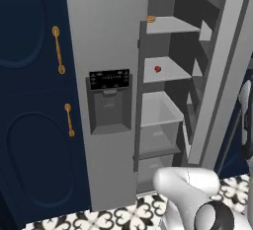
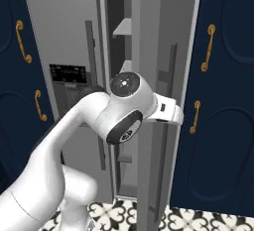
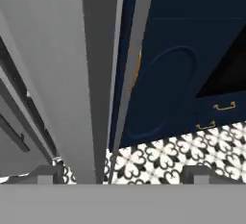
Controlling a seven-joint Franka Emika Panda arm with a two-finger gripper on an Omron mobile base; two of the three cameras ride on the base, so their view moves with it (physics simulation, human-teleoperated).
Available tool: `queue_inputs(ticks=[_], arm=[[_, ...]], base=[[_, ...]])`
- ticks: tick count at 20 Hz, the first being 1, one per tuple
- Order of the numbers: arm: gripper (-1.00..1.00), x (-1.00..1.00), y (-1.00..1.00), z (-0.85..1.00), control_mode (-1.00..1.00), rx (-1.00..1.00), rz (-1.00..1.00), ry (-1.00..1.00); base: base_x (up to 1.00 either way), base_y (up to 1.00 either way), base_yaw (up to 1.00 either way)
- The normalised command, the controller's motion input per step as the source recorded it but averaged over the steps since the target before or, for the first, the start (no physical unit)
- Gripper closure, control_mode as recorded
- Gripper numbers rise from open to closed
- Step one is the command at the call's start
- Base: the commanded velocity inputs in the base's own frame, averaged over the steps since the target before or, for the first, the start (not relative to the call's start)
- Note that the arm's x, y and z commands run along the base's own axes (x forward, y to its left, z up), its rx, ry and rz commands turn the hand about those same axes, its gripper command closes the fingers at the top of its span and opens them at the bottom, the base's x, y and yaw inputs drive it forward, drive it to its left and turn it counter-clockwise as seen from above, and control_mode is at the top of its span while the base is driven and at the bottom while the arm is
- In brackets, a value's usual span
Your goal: Take the strawberry from the fridge and place it on top of the pancake, located on the dining counter.
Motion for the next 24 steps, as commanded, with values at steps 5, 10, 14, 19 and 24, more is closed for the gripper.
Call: queue_inputs(ticks=[5, 10, 14, 19, 24], arm=[[-1.0, 0.13, 1.0, 0.01, -1.0, -0.51, -0.11, 0.27], [-1.0, 0.54, 1.0, 0.0, -1.0, -0.58, -0.02, 0.25], [-1.0, 0.65, 0.44, -0.01, -1.0, -0.27, 0.04, 0.24], [-1.0, 0.86, 0.24, -0.02, -1.0, -0.17, 0.1, 0.14], [-1.0, 0.91, 0.05, 0.0, -1.0, -0.25, 0.17, 0.33]], base=[[0.0, 0.0, 0.0], [0.0, 0.0, 0.0], [0.0, 0.0, 0.0], [0.0, 0.0, 0.0], [0.0, 0.0, 0.0]])
